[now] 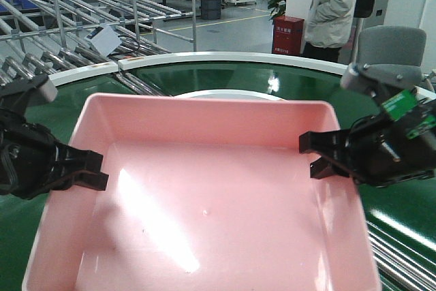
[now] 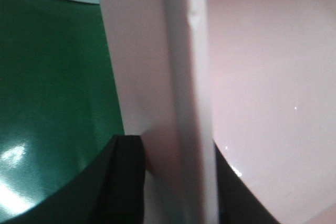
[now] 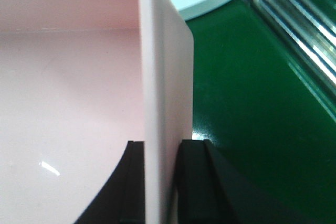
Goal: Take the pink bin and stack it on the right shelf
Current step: 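Lift the pink bin off the green conveyor with both grippers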
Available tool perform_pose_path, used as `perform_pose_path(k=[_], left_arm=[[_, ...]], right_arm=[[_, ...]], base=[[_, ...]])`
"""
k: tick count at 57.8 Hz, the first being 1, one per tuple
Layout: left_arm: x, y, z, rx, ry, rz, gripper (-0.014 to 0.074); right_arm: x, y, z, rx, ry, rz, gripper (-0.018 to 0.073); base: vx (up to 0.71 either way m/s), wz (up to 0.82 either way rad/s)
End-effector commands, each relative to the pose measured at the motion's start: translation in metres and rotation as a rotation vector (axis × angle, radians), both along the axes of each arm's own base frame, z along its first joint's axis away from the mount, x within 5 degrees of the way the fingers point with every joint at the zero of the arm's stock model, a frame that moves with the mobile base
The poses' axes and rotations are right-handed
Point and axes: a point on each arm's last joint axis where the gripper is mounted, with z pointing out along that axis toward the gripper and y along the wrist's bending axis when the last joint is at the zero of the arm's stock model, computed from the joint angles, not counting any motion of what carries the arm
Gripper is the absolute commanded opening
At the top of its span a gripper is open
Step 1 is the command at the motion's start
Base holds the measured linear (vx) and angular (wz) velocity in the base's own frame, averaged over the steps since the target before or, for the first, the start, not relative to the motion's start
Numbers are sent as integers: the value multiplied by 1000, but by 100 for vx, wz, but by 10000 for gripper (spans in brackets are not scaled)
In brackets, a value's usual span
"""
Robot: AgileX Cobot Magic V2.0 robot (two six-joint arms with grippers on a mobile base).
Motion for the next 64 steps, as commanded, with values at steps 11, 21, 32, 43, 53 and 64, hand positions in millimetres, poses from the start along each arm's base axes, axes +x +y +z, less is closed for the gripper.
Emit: perform_pose_path(k=[11,21,32,43,53,64], left_arm=[[-21,-5,25,-75,-42,-57,-5],[-21,-5,25,-75,-41,-57,-5],[-21,-5,25,-75,-41,-57,-5],[-21,-5,25,-75,-41,-57,-5],[-21,-5,25,-75,-41,-57,-5],[-21,-5,25,-74,-42,-58,-5]], right_arm=[[-18,-7,45,58,-227,-32,-9],[-18,-7,45,58,-228,-32,-9],[-18,-7,45,58,-228,-32,-9],[-18,-7,45,58,-228,-32,-9],[-18,-7,45,58,-228,-32,-9],[-18,-7,45,59,-229,-32,-9]], base=[[0,0],[0,0],[0,0],[0,0],[0,0],[-1,1]])
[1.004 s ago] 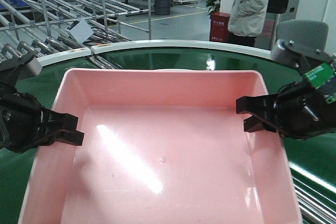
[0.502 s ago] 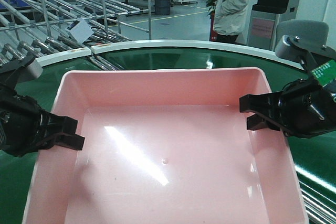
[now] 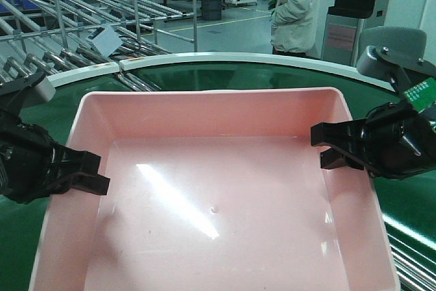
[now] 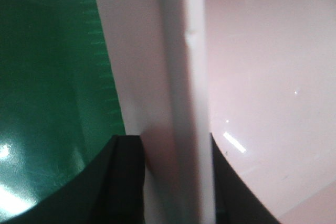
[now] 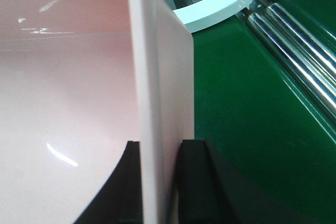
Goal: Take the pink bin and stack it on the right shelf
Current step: 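Lift the pink bin off the green conveyor with both grippers, then hold the pink bin in both grippers while the base turns away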
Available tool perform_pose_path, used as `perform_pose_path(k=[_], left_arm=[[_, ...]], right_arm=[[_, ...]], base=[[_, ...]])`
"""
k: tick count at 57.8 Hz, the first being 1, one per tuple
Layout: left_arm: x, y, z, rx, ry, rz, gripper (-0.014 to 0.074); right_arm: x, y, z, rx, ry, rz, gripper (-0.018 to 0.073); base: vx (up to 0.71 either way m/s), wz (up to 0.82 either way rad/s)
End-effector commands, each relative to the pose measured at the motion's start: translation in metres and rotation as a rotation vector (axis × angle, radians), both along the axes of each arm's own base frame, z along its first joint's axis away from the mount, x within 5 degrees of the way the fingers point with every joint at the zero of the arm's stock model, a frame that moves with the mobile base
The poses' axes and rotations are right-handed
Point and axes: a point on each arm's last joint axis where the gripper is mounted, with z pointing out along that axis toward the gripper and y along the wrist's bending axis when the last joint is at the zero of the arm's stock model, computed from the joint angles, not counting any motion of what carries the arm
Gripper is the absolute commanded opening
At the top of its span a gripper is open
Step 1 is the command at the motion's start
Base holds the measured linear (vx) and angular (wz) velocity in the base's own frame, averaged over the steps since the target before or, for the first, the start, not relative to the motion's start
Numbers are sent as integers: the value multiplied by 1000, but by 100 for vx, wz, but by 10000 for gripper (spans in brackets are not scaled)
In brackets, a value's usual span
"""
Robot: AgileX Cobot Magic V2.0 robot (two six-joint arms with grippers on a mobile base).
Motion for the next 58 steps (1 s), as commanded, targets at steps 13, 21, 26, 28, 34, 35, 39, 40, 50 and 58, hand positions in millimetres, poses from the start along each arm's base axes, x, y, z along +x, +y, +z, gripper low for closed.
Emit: perform_pose_path(k=[13,21,26,28,34,35,39,40,50,58], left_arm=[[-13,-4,22,-65,-68,-32,-5],[-12,-4,22,-65,-66,-32,-5],[-12,-4,22,-65,-66,-32,-5],[-12,-4,22,-65,-66,-32,-5],[-12,-4,22,-65,-66,-32,-5],[-12,-4,22,-65,-66,-32,-5],[-12,-4,22,-65,-66,-32,-5],[-12,-4,22,-65,-66,-32,-5],[-12,-4,22,-65,-66,-32,-5],[-12,-4,22,-65,-66,-32,-5]], right_arm=[[-2,-2,29,72,-170,-29,-9],[1,-1,26,69,-160,-29,-9],[1,-1,25,69,-158,-29,-9],[2,-1,25,68,-157,-29,-9],[2,-1,25,68,-157,-29,-9],[2,-1,25,68,-157,-29,-9],[2,-1,25,68,-157,-29,-9],[2,-1,25,69,-159,-29,-9],[2,-1,25,68,-158,-29,-9],[2,-1,25,68,-158,-29,-9]], base=[[-9,1],[-18,-3],[-21,-5],[-22,-3],[-23,-2],[-25,-1],[-25,-2],[-26,-3],[-26,-8],[-26,-22]])
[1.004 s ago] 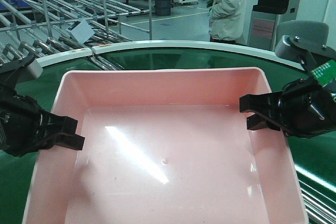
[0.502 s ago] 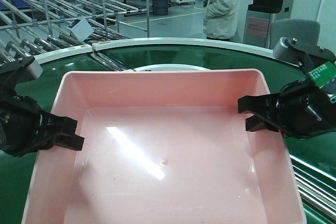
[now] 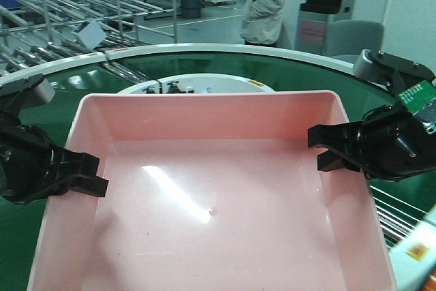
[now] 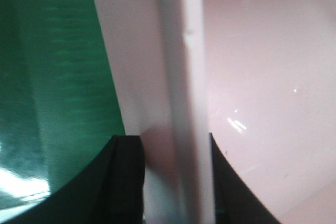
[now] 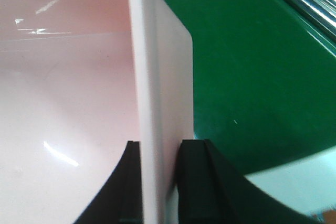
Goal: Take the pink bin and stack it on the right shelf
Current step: 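Hold the pink bin in both grippers while the base turns away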
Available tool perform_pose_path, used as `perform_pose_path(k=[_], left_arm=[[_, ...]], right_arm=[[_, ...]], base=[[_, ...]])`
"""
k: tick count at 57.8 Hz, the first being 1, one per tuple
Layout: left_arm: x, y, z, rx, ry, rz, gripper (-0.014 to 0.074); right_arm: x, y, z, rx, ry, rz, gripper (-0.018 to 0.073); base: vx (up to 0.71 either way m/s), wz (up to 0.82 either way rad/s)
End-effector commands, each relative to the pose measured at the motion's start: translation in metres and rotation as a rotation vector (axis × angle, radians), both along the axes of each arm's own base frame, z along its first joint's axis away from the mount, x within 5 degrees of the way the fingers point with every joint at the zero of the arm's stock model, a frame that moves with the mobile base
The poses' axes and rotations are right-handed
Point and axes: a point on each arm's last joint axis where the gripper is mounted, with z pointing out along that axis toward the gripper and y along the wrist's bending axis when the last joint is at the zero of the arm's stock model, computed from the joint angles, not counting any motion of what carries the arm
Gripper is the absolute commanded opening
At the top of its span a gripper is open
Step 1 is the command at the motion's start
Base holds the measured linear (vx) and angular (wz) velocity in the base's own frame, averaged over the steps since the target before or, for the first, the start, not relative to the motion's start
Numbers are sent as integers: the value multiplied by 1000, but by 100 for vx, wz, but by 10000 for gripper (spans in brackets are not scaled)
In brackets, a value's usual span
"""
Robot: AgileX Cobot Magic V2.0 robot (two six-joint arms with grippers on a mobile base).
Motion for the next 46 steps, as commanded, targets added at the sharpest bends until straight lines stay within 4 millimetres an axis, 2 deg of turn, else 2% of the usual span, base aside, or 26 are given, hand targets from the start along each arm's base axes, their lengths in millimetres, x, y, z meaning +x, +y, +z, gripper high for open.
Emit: perform_pose_path(k=[1,21,46], left_arm=[[-12,-4,22,-74,-71,-29,-5],[-12,-4,23,-74,-73,-29,-5],[-12,-4,23,-74,-73,-29,-5]], right_arm=[[-2,-2,29,65,-172,-30,-9],[-2,-3,29,65,-172,-30,-9],[-2,-3,29,65,-172,-30,-9]], base=[[-24,-31],[-20,-48],[-12,-78]])
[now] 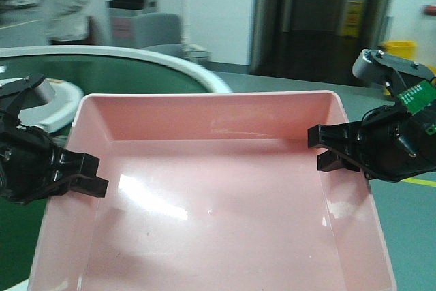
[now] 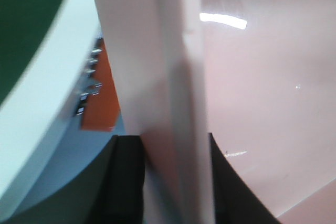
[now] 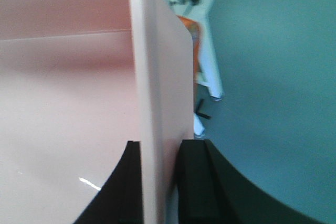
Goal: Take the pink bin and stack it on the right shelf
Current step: 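Hold the pink bin in both grippers while the base turns away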
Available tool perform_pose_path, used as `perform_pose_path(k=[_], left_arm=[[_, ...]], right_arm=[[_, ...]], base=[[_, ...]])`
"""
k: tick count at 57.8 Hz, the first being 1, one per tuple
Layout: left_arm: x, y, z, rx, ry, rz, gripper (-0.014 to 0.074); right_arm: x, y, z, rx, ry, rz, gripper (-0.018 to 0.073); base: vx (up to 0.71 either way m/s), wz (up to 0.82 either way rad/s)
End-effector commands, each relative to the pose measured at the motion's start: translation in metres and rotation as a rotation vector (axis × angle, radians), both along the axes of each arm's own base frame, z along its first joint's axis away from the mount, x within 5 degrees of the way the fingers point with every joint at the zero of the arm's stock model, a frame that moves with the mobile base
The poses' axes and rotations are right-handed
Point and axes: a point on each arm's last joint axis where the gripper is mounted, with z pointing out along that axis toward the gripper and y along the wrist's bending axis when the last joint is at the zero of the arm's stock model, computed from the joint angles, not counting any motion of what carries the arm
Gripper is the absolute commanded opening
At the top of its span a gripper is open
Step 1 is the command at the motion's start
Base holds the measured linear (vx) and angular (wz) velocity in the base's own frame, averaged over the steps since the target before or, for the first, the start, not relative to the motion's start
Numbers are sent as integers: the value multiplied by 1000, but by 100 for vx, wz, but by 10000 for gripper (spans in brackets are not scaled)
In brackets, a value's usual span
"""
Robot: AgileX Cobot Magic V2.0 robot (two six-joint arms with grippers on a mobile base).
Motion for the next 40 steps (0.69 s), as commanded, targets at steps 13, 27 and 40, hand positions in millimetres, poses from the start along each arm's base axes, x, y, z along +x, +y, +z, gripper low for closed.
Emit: perform_pose_path(k=[13,27,40], left_arm=[[-13,-4,23,-77,-73,-30,-5],[-13,-4,23,-77,-73,-30,-5],[-13,-4,23,-77,-73,-30,-5]], right_arm=[[-2,-3,29,67,-170,-32,-9],[-2,-3,29,67,-170,-32,-9],[-2,-3,29,68,-171,-33,-9]], base=[[-2,-80],[8,-70],[17,-58]])
